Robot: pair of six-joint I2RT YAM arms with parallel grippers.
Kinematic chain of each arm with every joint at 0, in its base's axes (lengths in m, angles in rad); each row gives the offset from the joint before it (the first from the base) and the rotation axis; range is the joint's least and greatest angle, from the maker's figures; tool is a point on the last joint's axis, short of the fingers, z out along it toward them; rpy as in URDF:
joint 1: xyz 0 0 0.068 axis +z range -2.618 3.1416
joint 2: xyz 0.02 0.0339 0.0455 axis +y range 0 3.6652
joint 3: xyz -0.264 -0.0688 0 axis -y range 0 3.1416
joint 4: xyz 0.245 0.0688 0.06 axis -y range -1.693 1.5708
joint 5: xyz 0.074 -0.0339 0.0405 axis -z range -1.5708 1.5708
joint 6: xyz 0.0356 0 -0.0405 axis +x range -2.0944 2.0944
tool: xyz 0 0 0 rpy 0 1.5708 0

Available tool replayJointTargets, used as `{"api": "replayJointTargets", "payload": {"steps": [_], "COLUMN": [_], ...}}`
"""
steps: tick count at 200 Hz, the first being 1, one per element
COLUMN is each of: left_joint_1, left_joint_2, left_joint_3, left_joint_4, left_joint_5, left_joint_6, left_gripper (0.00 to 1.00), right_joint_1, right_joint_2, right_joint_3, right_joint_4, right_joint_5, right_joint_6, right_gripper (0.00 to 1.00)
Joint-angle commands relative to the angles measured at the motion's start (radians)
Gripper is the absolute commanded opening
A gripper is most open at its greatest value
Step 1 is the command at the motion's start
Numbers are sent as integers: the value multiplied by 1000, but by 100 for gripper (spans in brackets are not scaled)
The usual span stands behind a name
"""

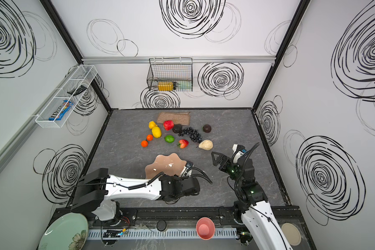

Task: Place and organize the fake fruits in the fruit bowl
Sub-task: 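Slide the pink bowl with the left gripper toward the table centre, then release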

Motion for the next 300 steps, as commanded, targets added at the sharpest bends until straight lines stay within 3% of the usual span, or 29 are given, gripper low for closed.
{"api": "replayJointTargets", "payload": {"steps": [1,23,46,69,81,93,115,142,171,208,244,300], "left_joint_1": [-8,-4,59,140,204,312,581,907,1071,1040,865,699], "left_joint_2": [-9,-54,-139,-331,-441,-545,-708,-860,-886,-758,-658,-588], "left_joint_3": [22,10,10,-88,-158,-234,-377,-523,-630,-689,-659,-635], "left_joint_4": [58,79,23,91,121,122,76,115,226,399,402,469], "left_joint_5": [54,72,124,201,227,240,277,490,683,864,773,722], "left_joint_6": [21,45,60,104,111,105,74,55,53,41,33,-8], "left_gripper": [24,35,48,73,79,81,96,98,96,96,96,96], "right_joint_1": [-22,-33,-41,-47,-47,-47,-47,-43,-15,31,65,85], "right_joint_2": [-21,-16,-6,-4,-1,5,29,76,132,178,216,249], "right_joint_3": [24,16,29,38,27,18,5,1,12,15,17,44], "right_joint_4": [-32,-18,-31,-62,-56,-44,-15,20,27,42,64,59], "right_joint_5": [16,-4,-27,-31,-39,-55,-78,-107,-91,-53,-32,-4], "right_joint_6": [-4,9,-1,-24,-22,-13,4,14,10,11,19,-15], "right_gripper": [97,97,97,97,97,97,97,97,97,97,97,97]}}
